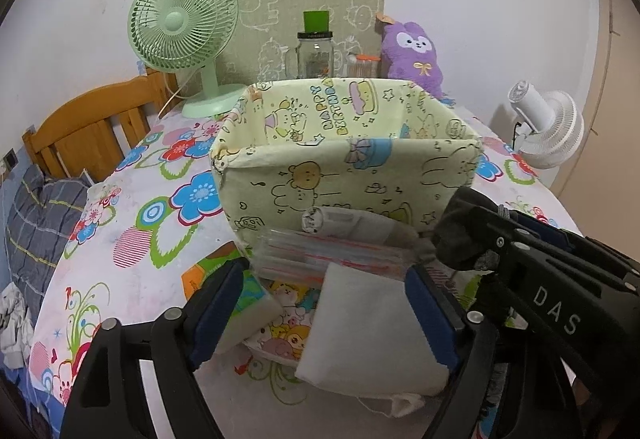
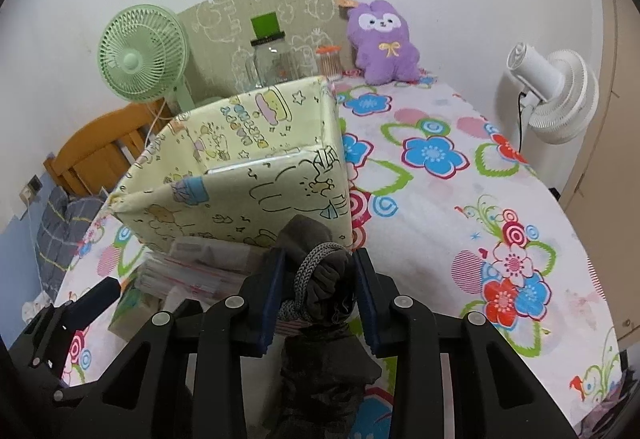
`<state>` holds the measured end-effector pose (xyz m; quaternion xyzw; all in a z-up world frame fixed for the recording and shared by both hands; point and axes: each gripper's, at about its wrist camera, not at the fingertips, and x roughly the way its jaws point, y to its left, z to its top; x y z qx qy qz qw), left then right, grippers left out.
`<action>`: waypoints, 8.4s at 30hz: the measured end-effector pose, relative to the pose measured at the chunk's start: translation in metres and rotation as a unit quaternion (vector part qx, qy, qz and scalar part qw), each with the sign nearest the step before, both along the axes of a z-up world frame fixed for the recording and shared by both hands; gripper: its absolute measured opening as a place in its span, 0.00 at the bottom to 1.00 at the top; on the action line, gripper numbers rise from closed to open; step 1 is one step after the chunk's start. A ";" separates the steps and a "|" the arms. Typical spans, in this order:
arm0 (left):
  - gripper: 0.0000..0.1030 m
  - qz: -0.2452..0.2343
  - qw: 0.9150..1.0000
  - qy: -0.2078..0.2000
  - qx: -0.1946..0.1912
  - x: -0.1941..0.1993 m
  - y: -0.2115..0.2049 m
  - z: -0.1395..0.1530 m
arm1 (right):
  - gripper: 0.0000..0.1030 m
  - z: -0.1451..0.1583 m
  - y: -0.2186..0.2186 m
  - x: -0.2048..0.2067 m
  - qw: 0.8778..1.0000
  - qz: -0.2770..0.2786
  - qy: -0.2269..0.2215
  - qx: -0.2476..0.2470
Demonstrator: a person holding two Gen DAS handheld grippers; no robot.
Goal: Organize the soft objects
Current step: 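Grasp the folded white cloth with the left tool, then lift the white cloth with the left tool while the right tool carries the black sock over the basket, then open the left tool to drop the white cloth in the basket while the right tool releases the sock, then withdraw both tools from the basket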
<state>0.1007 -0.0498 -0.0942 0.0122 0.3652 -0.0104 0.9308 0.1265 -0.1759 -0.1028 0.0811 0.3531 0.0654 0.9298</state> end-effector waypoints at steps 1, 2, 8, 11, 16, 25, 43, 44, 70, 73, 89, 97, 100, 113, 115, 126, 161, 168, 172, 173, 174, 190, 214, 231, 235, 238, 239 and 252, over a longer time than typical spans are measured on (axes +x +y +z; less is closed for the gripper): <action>0.89 -0.002 1.000 -0.001 0.000 -0.002 -0.001 0.000 | 0.36 0.001 0.000 -0.002 1.000 0.000 -0.001 0.000; 0.92 -0.005 1.000 -0.002 -0.001 -0.003 -0.003 0.001 | 0.36 0.002 0.000 -0.004 1.000 0.000 -0.003 -0.001; 0.95 -0.019 1.000 0.007 -0.002 -0.009 -0.013 -0.004 | 0.36 0.003 -0.004 -0.017 1.000 -0.003 -0.006 -0.005; 0.96 -0.025 1.000 0.012 0.000 -0.009 -0.017 -0.008 | 0.36 0.001 -0.007 -0.020 1.000 -0.007 -0.003 -0.007; 0.96 -0.024 0.999 0.027 0.004 -0.004 -0.021 -0.019 | 0.36 -0.006 -0.010 -0.021 1.000 -0.010 0.005 -0.008; 0.74 -0.021 0.998 0.051 0.013 0.005 -0.026 -0.033 | 0.36 -0.019 -0.008 -0.014 1.000 -0.007 0.023 -0.011; 0.17 -0.006 1.000 0.027 0.004 0.001 -0.013 -0.022 | 0.36 -0.018 -0.001 -0.015 1.000 -0.001 0.023 -0.012; 0.17 -0.006 1.000 0.026 0.004 0.000 -0.013 -0.021 | 0.36 -0.017 0.000 -0.016 1.000 -0.001 0.022 -0.013; 0.16 -0.008 0.999 -0.029 -0.014 -0.014 -0.005 0.040 | 0.36 0.043 0.009 -0.034 0.999 0.004 -0.034 -0.017; 0.16 -0.007 0.999 -0.033 -0.015 -0.013 -0.004 0.046 | 0.36 0.050 0.010 -0.034 0.999 0.006 -0.039 -0.018; 0.16 -0.003 0.998 -0.056 -0.021 -0.007 0.005 0.077 | 0.36 0.085 0.020 -0.027 0.997 0.017 -0.068 -0.020; 0.16 0.003 0.998 -0.061 -0.021 0.003 0.009 0.084 | 0.36 0.094 0.023 -0.018 0.997 0.021 -0.077 -0.016; 0.16 0.005 0.998 -0.063 -0.020 0.009 0.011 0.085 | 0.36 0.095 0.025 -0.012 0.997 0.023 -0.078 -0.013; 0.16 0.017 0.998 -0.059 -0.027 0.041 0.018 0.086 | 0.36 0.099 0.031 0.024 0.996 0.034 -0.076 -0.013; 0.16 0.017 0.998 -0.058 -0.028 0.046 0.019 0.085 | 0.36 0.098 0.031 0.029 0.997 0.034 -0.075 -0.013; 0.16 0.017 0.998 -0.055 -0.028 0.065 0.022 0.081 | 0.36 0.095 0.036 0.057 0.997 0.032 -0.070 -0.014; 0.46 0.058 0.998 0.021 -0.004 0.142 0.036 0.030 | 0.36 0.047 0.060 0.139 0.998 0.062 -0.011 -0.010; 0.61 0.042 0.999 0.017 -0.005 0.143 0.030 0.028 | 0.39 0.039 0.061 0.148 0.998 0.054 0.007 -0.018; 0.67 0.036 0.999 0.019 -0.009 0.142 0.028 0.028 | 0.48 0.036 0.059 0.150 0.998 0.054 0.013 -0.016; 0.68 0.035 0.999 0.019 -0.014 0.141 0.029 0.029 | 0.65 0.037 0.059 0.150 0.998 0.054 0.013 -0.015; 0.69 0.033 0.999 0.019 -0.018 0.141 0.030 0.029 | 0.74 0.038 0.058 0.148 0.998 0.053 0.007 -0.014; 0.92 0.029 0.999 -0.014 -0.029 0.113 0.027 0.052 | 0.88 0.067 0.053 0.118 0.999 0.038 -0.028 -0.028; 0.97 0.027 0.997 -0.074 -0.014 0.041 0.014 0.082 | 0.95 0.101 0.037 0.039 0.996 0.015 -0.079 -0.038; 0.99 0.015 0.995 -0.102 -0.013 -0.007 0.007 0.090 | 0.98 0.110 0.028 -0.017 0.993 0.002 -0.104 -0.048; 0.99 0.012 0.994 -0.105 -0.012 -0.018 0.006 0.089 | 0.98 0.109 0.027 -0.029 0.993 -0.001 -0.109 -0.051; 0.99 0.014 0.994 -0.105 -0.011 -0.024 0.006 0.086 | 0.98 0.109 0.029 -0.038 0.991 -0.023 -0.114 -0.073; 0.99 0.018 0.994 -0.107 -0.013 -0.026 0.006 0.085 | 0.98 0.109 0.029 -0.041 0.990 -0.027 -0.117 -0.078; 0.99 0.020 0.994 -0.103 -0.019 -0.047 0.008 0.074 | 0.98 0.099 0.028 -0.063 0.990 -0.019 -0.118 -0.076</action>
